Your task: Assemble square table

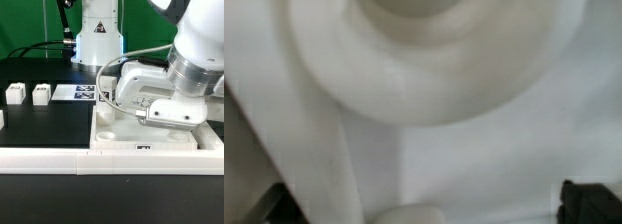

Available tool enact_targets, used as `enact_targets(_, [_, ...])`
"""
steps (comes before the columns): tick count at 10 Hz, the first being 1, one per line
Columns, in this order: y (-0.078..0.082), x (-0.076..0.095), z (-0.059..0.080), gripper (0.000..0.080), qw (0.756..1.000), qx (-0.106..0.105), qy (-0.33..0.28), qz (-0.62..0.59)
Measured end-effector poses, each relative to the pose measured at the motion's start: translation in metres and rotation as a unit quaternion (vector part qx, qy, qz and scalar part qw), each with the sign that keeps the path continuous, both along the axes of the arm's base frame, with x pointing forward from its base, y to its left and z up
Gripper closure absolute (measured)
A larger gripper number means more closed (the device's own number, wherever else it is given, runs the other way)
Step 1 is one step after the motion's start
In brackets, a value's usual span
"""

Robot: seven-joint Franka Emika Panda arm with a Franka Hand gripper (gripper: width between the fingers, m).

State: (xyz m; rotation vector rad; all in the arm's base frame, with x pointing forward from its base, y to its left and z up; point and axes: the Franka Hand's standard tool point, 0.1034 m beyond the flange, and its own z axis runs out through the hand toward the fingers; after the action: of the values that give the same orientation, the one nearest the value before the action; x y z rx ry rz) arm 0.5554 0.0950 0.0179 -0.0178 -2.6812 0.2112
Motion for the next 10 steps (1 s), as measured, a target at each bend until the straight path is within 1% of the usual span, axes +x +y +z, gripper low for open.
enact_targets(3, [0.000, 0.000, 0.000, 0.0151, 1.000, 0.000, 0.000, 0.000])
enact_targets(4, [0.001, 0.001, 0.005, 0.0151, 1.000, -0.003, 0.001, -0.002])
enact_targets(5, [-0.001, 0.007, 0.035, 0.0151, 1.000, -0.015, -0.007, 0.003])
enact_targets(6, [-0.011, 0.008, 0.063, 0.0151, 0.999, -0.024, -0.019, 0.006])
enact_targets(7, [-0.031, 0.004, 0.085, 0.0151, 0.999, -0.035, -0.028, 0.003])
enact_targets(8, [-0.055, 0.001, 0.103, 0.0151, 0.998, -0.046, -0.037, -0.007])
enact_targets(9, [-0.081, -0.001, 0.117, 0.0151, 0.997, -0.042, -0.062, -0.005])
enact_targets(10, [-0.108, -0.003, 0.125, 0.0151, 0.994, -0.038, -0.102, -0.019])
